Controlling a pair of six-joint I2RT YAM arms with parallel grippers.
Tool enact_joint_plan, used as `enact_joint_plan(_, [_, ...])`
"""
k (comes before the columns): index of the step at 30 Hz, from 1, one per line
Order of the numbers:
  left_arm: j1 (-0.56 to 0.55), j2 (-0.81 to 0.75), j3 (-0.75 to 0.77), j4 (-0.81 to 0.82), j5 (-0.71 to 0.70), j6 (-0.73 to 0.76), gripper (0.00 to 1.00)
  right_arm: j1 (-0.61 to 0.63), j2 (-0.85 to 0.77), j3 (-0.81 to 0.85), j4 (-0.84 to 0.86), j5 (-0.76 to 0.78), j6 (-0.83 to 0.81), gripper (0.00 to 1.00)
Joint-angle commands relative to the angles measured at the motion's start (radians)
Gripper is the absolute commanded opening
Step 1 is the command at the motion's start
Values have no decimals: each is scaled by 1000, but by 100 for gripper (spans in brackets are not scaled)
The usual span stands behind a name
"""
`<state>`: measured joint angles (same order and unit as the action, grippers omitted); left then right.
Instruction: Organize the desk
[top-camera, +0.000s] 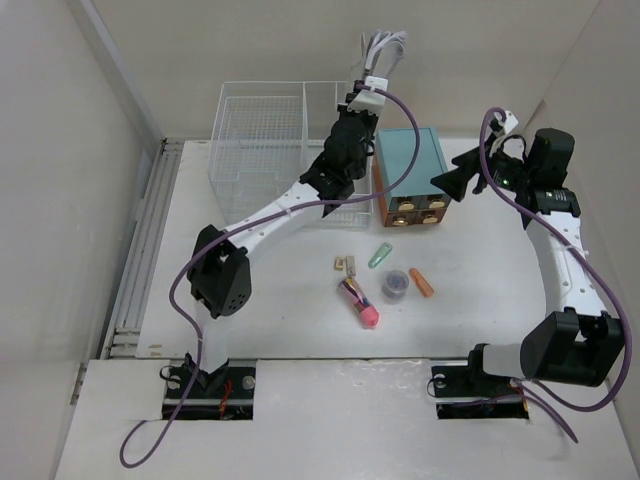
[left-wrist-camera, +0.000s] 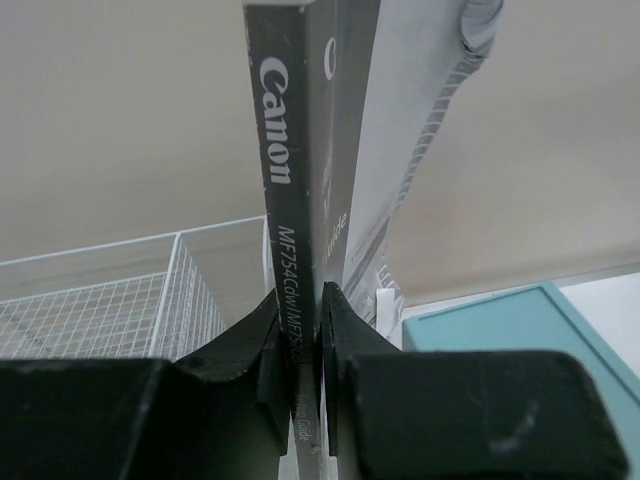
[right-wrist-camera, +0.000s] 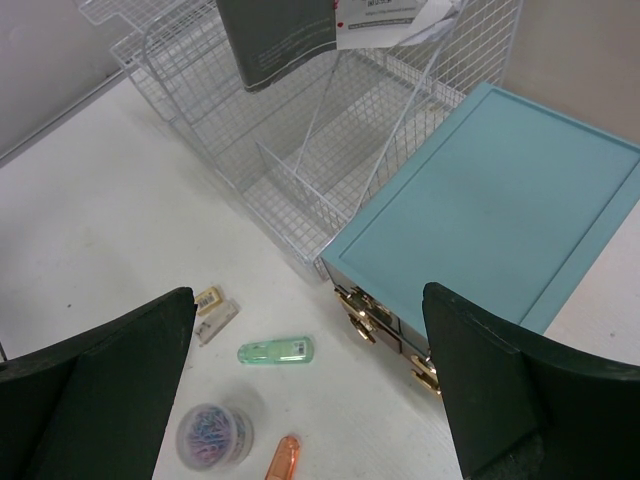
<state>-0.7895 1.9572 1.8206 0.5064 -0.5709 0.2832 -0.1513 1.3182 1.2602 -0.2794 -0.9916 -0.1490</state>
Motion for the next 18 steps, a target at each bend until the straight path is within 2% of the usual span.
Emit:
enact_joint_plan(1, [9, -34, 91, 216, -21, 14, 0, -11, 10, -1, 36, -16, 6, 100])
enact_joint_plan(10, [27, 6, 80, 239, -55, 13, 0, -11, 10, -1, 36, -16, 6, 100])
enact_joint_plan(18, [55, 52, 100, 213, -34, -85, 0, -20, 19, -1, 36, -25, 6, 100])
